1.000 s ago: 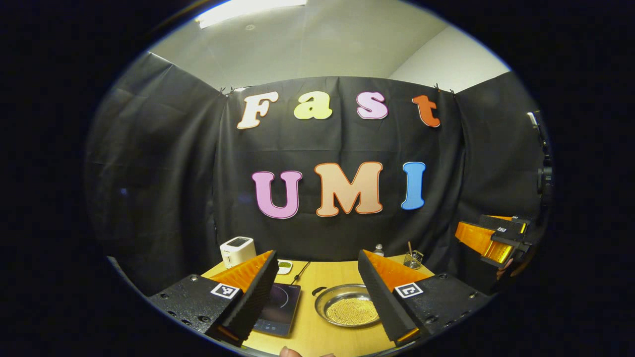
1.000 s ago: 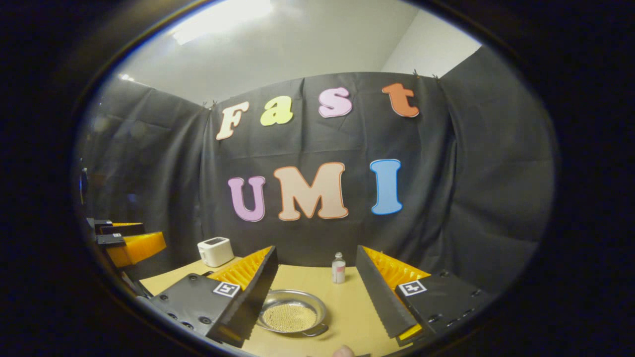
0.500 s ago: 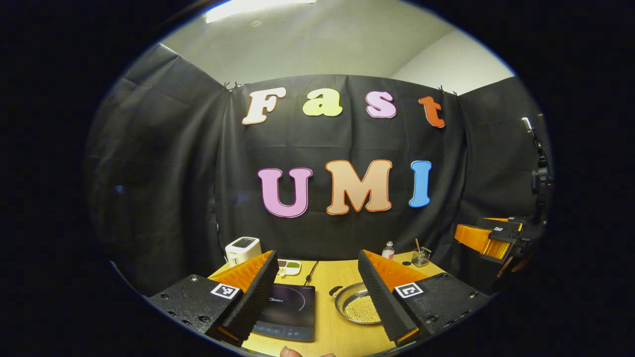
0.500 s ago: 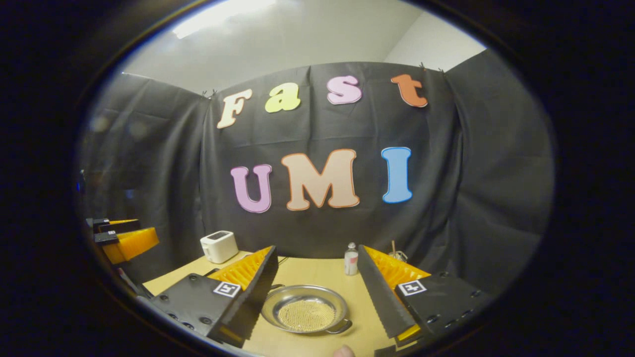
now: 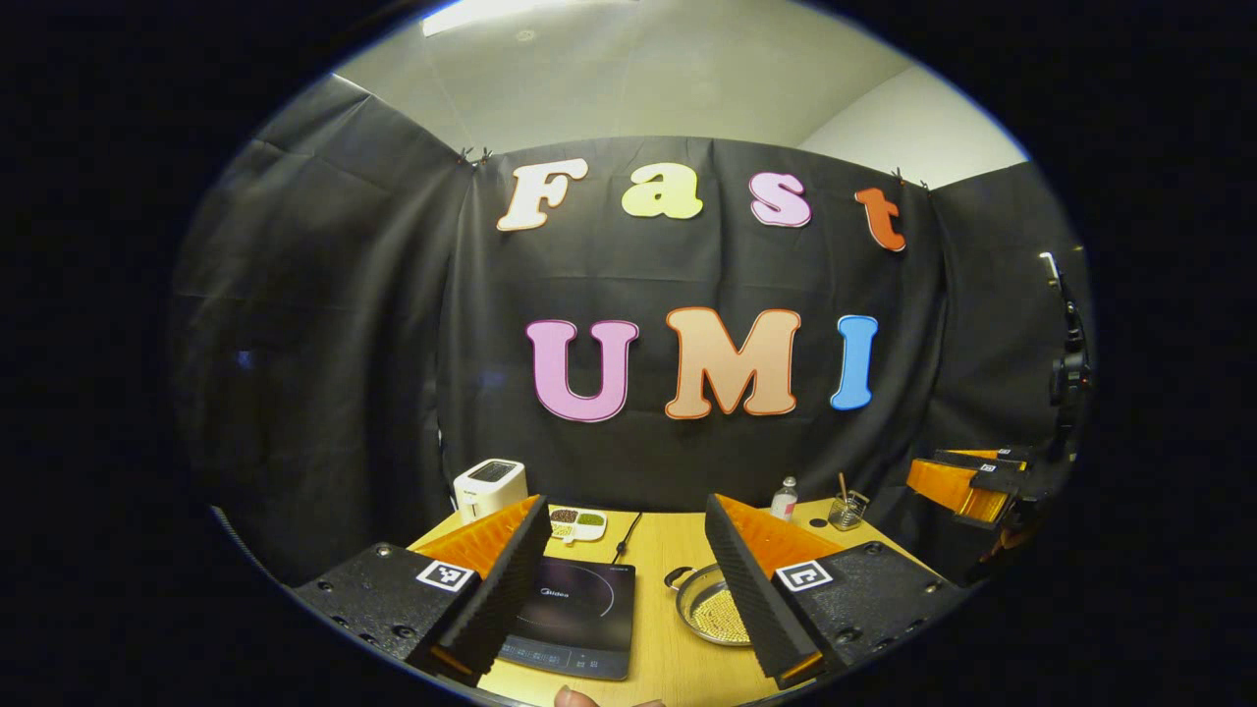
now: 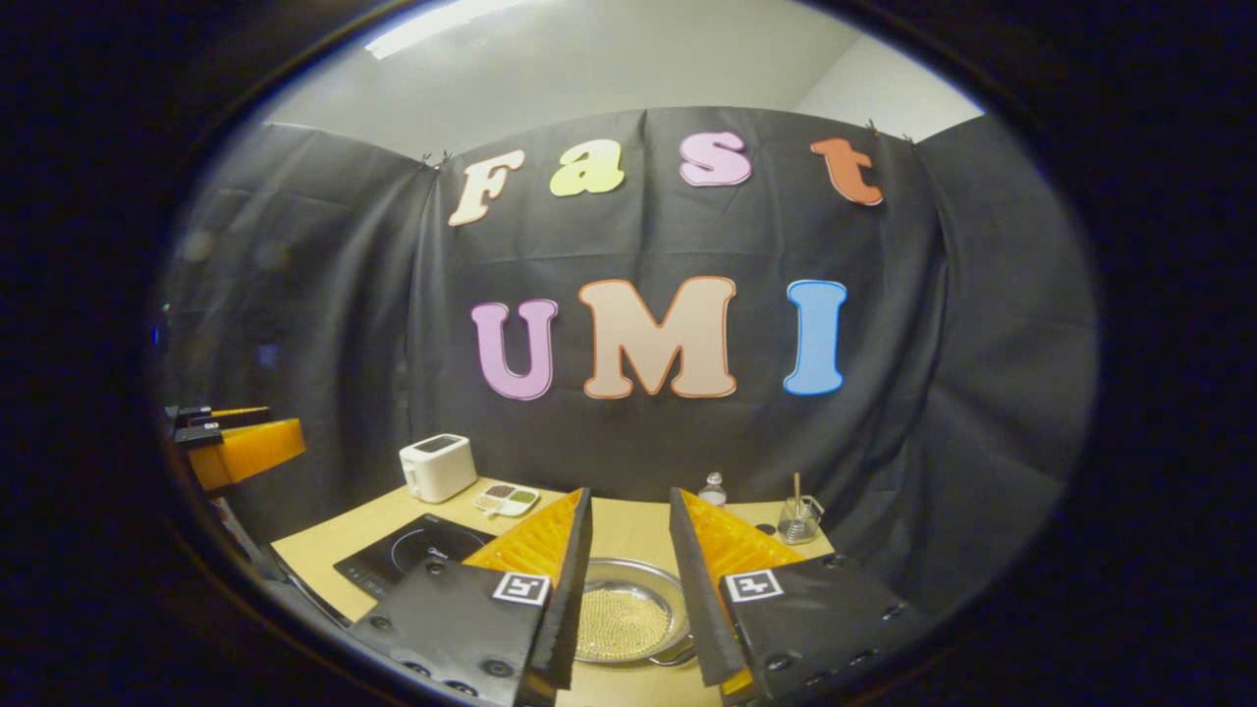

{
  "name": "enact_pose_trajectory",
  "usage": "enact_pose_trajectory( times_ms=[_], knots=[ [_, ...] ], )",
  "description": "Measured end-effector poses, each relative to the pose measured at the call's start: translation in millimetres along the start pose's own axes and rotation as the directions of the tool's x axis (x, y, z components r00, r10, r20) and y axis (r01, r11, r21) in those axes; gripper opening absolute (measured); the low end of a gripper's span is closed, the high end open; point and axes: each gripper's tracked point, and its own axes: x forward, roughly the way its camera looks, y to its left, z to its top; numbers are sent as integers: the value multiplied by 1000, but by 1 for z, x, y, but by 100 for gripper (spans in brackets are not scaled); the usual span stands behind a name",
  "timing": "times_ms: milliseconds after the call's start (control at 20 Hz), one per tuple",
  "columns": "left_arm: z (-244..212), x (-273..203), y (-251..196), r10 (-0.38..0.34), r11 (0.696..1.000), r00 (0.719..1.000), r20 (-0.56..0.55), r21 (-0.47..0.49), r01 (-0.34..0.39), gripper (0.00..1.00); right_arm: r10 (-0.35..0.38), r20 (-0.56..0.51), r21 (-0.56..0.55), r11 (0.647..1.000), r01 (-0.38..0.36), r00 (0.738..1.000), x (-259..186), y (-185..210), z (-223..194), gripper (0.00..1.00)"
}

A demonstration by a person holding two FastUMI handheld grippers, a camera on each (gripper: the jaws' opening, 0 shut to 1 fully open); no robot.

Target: First push the handle of the pot to place it horizontally, then grasp the pot with both hands and set it on the induction cooktop.

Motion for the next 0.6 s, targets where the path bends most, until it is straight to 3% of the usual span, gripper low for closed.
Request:
enact_pose_trajectory(
  times_ms=[100, 200, 250, 350, 400, 500, 600],
  knots=[
    [1, 7, -9, 8, 1000, 1000, -4, 11, -8, 92, 16, -8, 6, 1000, -16, 1000, 11, -9, -3, 46],
    [0, 14, -15, 20, 1000, 1000, -3, 22, -20, 95, 37, -17, 22, 999, -36, 999, 20, -18, -6, 46],
    [0, 17, -18, 31, 999, 1000, -4, 23, -31, 92, 17, -15, 21, 1000, -16, 1000, 29, -30, -9, 46],
    [-3, 22, -21, 61, 998, 998, -15, 22, -61, 92, 21, -20, 29, 999, -21, 1000, 36, -44, -15, 11],
    [-3, 25, -25, 74, 997, 997, -16, 16, -74, 96, 24, -25, 32, 999, -23, 999, 44, -48, -19, 11],
    [-7, 28, -32, 96, 995, 995, -22, 17, -95, 92, 54, -42, 36, 998, -52, 998, 55, -55, -31, 10],
    [-12, 28, -35, 120, 992, 992, -41, 31, -119, 96, 104, -101, 87, 992, -95, 989, 65, -55, -57, 0]
  ],
)
